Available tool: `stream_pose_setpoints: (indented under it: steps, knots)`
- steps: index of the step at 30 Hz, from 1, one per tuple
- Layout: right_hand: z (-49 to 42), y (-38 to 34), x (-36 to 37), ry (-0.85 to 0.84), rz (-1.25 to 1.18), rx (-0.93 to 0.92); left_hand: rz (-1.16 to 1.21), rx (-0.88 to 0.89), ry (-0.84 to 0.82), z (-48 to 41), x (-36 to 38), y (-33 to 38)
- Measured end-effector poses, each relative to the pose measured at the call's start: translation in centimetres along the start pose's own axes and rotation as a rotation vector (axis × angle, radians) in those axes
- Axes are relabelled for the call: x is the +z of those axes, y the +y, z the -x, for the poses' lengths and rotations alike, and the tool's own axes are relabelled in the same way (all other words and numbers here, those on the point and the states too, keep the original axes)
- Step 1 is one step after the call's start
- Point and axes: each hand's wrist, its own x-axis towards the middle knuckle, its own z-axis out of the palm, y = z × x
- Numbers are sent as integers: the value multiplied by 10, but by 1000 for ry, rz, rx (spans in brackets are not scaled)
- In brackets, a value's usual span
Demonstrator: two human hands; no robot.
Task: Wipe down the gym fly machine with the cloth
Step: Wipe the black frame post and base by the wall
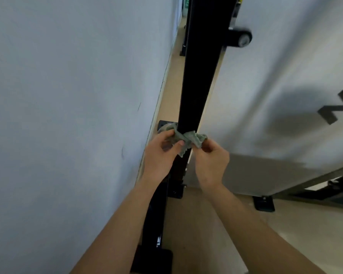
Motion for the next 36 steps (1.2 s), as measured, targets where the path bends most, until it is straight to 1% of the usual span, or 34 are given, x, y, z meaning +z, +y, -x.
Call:
stream_pose_setpoints:
  steps: [1, 4, 7, 9, 12, 15, 18, 21, 23, 24, 26, 28, 30, 31, 32, 34, 35, 36]
  knots:
    - [3, 22, 3, 16, 5, -37, -8, 20, 17, 3, 9, -19]
    - [4, 38, 4, 22, 64, -47, -18, 15, 39, 2, 10, -36]
    - [13, 82, 9, 5, 91, -11, -83, 60, 25, 11, 22, -75]
    - [17, 113, 14, 19, 105, 27, -133, 88, 45, 13, 29, -100]
    - [20, 144, 19, 51, 130, 26, -204, 110, 103, 16, 36, -119]
    - [17, 156, 28, 68, 173, 61, -250, 111, 137, 22, 40, -124]
    - [17, 160, 28, -11, 261, 153, -333, 91, 84, 41, 33, -115]
    - [21, 153, 19, -135, 233, 228, -414, 2, 45, 56, 5, -107]
    - [22, 143, 15, -150, 178, 156, -433, -24, 103, 61, -20, -103]
    - [24, 137, 14, -160, 145, 88, -439, 5, 145, 62, -32, -99]
    - [31, 126, 15, -217, 85, -61, -439, 125, 225, 66, -48, -88]
    - [40, 121, 19, -283, 82, -186, -414, 203, 326, 68, -54, -82]
    - [46, 122, 25, -286, 117, -222, -416, 207, 411, 65, -53, -85]
    - [46, 125, 29, -272, 122, -200, -424, 184, 403, 63, -50, -91]
    - [45, 128, 32, -262, 119, -158, -414, 150, 346, 61, -46, -100]
    - [42, 137, 36, -288, 130, -62, -353, 76, 130, 61, -36, -118]
    - [41, 143, 36, -314, 139, -25, -334, 60, 25, 62, -32, -127]
    - [41, 148, 36, -342, 135, 5, -357, 72, -42, 63, -27, -135]
